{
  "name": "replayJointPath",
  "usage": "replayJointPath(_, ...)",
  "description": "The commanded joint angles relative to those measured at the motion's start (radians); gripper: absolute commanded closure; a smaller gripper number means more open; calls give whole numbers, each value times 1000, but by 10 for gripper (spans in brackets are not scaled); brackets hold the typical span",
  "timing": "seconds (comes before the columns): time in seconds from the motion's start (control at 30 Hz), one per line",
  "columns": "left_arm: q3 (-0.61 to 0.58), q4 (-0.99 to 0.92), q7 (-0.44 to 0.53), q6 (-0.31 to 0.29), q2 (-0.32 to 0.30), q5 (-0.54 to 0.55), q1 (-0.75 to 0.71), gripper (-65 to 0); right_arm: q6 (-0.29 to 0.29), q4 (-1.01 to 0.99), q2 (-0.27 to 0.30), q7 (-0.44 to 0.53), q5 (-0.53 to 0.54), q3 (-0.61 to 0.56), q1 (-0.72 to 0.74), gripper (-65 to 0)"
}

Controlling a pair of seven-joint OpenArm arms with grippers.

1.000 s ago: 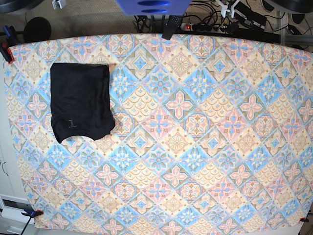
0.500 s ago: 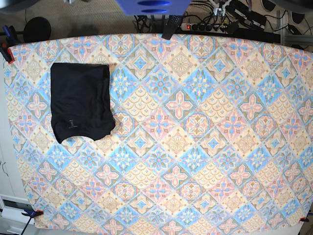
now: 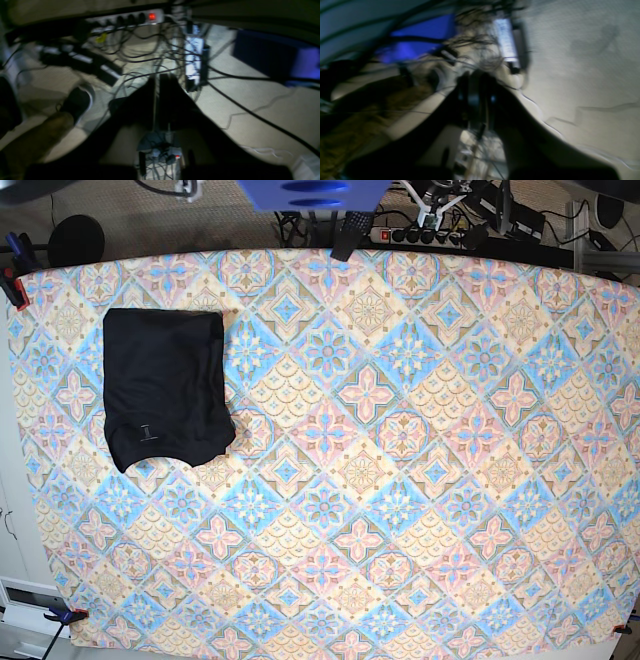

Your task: Fold the T-shirt properly

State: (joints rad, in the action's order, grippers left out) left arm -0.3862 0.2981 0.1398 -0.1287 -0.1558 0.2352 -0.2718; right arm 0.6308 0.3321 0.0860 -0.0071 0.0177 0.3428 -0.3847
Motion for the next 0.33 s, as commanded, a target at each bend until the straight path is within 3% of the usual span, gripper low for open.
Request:
replayJointPath(0.0, -4, -1, 10, 1, -6, 2, -5, -15, -30, 3, 42, 6, 6, 5, -20, -42)
replayJointPath(0.3, 2, 0, 11, 2, 23, 6, 6, -15, -116, 3, 53, 5, 6, -3, -18, -42)
